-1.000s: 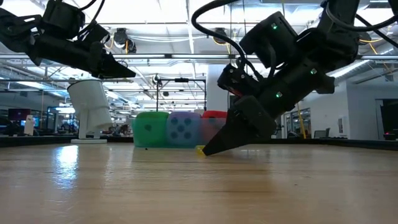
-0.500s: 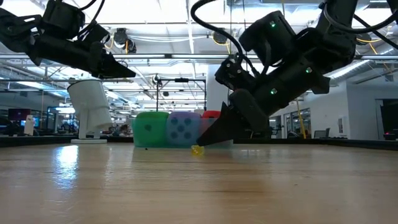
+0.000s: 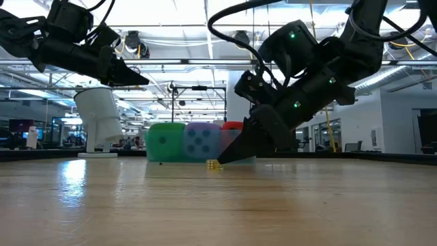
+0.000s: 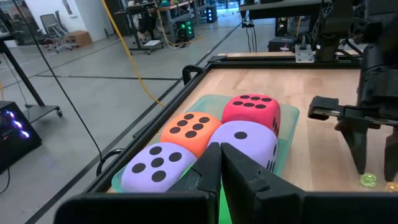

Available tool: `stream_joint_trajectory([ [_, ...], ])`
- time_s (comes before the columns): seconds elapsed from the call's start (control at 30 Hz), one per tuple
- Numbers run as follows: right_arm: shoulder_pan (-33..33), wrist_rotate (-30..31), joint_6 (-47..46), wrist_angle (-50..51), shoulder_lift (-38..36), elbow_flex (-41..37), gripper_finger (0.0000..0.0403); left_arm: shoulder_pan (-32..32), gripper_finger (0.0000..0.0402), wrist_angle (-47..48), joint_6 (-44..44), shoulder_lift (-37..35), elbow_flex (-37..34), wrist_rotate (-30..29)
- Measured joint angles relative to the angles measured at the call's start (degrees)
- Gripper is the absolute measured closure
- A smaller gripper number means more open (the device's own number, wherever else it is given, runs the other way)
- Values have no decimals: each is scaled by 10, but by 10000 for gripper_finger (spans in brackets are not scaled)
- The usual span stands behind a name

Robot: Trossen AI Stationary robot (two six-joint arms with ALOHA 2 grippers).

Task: Pick & Place Dice
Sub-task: Put the small green dice into the blue bin

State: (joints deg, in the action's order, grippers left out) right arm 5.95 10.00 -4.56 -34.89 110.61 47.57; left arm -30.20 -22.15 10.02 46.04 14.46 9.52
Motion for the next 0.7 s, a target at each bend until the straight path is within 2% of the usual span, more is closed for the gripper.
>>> stream_joint_trajectory([
  [0.37,-12,2,5,-4,0,0,282,0,378,0,0,0,0,0],
  [0.7,-22,-22,-17,-51,45,7,276,0,378,-1,0,0,0,0],
])
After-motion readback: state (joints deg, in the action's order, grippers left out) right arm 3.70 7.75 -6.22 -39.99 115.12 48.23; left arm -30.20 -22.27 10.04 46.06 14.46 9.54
